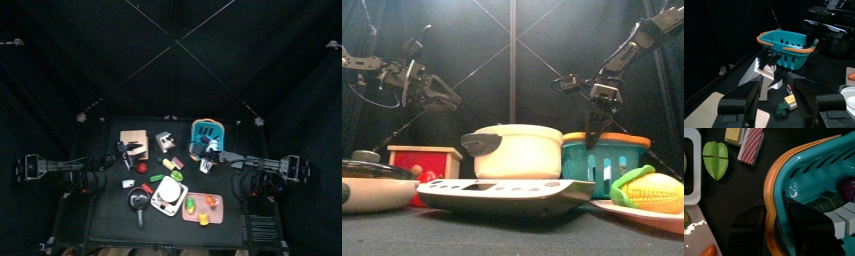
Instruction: Move basket down
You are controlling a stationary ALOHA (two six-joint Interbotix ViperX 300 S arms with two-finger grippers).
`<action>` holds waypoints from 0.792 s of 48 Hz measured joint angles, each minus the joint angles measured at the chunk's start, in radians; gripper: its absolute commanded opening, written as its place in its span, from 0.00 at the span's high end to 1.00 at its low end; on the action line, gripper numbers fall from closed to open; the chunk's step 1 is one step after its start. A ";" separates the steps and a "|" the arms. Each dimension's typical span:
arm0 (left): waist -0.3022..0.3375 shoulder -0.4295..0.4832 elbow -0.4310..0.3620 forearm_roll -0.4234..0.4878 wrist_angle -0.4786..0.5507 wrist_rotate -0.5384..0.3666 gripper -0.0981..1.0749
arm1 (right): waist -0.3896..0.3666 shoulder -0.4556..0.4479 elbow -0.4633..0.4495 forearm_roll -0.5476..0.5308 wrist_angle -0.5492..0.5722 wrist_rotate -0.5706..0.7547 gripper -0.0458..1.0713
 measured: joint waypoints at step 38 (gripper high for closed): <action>0.002 0.000 0.006 0.000 0.000 -0.002 0.22 | 0.215 -0.009 -0.006 0.161 0.130 0.002 0.38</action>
